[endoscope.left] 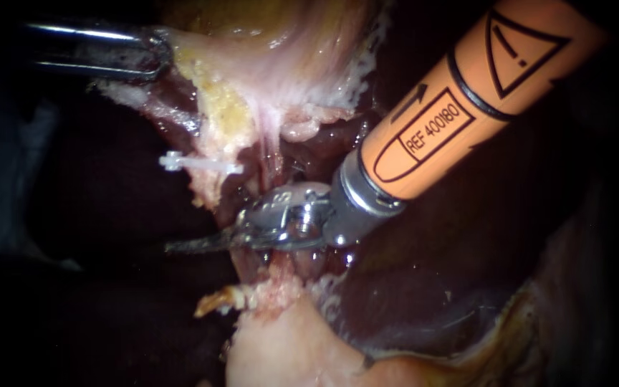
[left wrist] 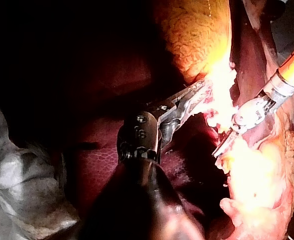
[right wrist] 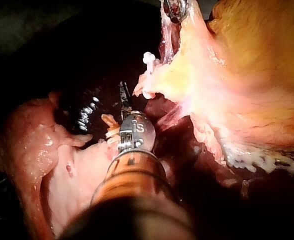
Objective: Go back from the cut left tube
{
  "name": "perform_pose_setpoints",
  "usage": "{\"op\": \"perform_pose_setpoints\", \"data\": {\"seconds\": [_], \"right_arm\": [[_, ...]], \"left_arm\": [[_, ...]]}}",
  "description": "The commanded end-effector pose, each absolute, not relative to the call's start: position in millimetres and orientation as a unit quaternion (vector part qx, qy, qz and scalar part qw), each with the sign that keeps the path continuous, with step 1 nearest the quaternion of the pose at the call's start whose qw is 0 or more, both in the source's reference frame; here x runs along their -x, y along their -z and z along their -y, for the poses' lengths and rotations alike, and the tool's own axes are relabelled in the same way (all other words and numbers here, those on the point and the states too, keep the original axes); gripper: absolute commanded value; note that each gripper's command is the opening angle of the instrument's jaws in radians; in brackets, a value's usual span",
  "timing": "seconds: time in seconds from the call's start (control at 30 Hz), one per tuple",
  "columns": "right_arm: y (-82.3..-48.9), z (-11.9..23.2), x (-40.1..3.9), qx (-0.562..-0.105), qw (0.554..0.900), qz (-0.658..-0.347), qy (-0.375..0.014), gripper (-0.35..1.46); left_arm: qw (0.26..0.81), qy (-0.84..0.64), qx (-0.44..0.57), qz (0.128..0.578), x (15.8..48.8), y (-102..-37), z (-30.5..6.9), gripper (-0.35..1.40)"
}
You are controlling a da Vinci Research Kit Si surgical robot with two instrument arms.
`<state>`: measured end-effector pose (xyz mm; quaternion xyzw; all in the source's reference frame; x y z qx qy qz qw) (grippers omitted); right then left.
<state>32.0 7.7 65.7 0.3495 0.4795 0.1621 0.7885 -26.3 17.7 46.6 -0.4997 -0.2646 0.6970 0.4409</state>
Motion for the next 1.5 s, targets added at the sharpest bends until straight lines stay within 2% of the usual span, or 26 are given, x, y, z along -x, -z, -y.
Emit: {"op": "perform_pose_setpoints", "data": {"seconds": [0.03, 0.07, 0.1, 0.13, 0.17, 0.23, 0.27, 0.33, 0.57, 0.63, 0.83, 0.97, 1.27, 1.5], "right_arm": [[-65.7, -7.6, -32.1, -0.357, 0.786, -0.474, -0.174, -0.35], [-65.6, -7.6, -32.1, -0.361, 0.784, -0.473, -0.175, -0.35], [-65.6, -7.5, -32.2, -0.366, 0.783, -0.473, -0.171, -0.21], [-65.5, -7.4, -32.3, -0.366, 0.783, -0.473, -0.171, 0.24], [-65.4, -7.3, -32.4, -0.367, 0.783, -0.473, -0.17, 0.59], [-65.4, -6.9, -32.9, -0.367, 0.78, -0.478, -0.171, 1.09], [-65.4, -6.8, -33.1, -0.366, 0.778, -0.481, -0.171, 1.21], [-65.5, -6.6, -33.6, -0.366, 0.774, -0.487, -0.172, 1.31], [-65.6, -6.4, -33.4, -0.364, 0.774, -0.488, -0.176, 1.41], [-65.3, -6.2, -32.7, -0.358, 0.775, -0.494, -0.163, 1.41], [-62.8, -5.8, -27.6, -0.253, 0.806, -0.522, -0.122, 1.43], [-61.2, -6.6, -23.6, -0.211, 0.817, -0.528, -0.1, 1.43], [-59.2, -8.5, -14.8, -0.175, 0.83, -0.52, -0.1, 1.45], [-58.7, -10.3, -9.8, -0.16, 0.849, -0.492, -0.106, 1.43]], "left_arm": [[0.441, -0.697, 0.5, 0.265, 26.2, -46.6, -17.7, -0.35], [0.441, -0.697, 0.5, 0.265, 26.2, -46.6, -17.7, -0.35], [0.441, -0.697, 0.5, 0.265, 26.2, -46.6, -17.7, -0.35], [0.441, -0.697, 0.5, 0.265, 26.2, -46.6, -17.7, -0.35], [0.441, -0.697, 0.5, 0.265, 26.2, -46.6, -17.7, -0.35], [0.44, -0.697, 0.5, 0.265, 26.2, -46.6, -17.7, -0.35], [0.44, -0.697, 0.5, 0.265, 26.2, -46.6, -17.8, -0.35], [0.44, -0.697, 0.5, 0.265, 26.1, -46.7, -17.8, -0.35], [0.44, -0.697, 0.5, 0.265, 26.0, -46.8, -17.9, -0.35], [0.44, -0.697, 0.5, 0.266, 25.9, -46.8, -17.9, -0.35], [0.439, -0.697, 0.5, 0.266, 25.8, -46.9, -17.9, -0.35], [0.439, -0.697, 0.5, 0.266, 25.7, -46.9, -17.9, -0.35], [0.439, -0.697, 0.5, 0.266, 25.7, -46.9, -17.9, -0.35], [0.439, -0.697, 0.5, 0.266, 25.7, -46.9, -17.9, -0.35]]}}
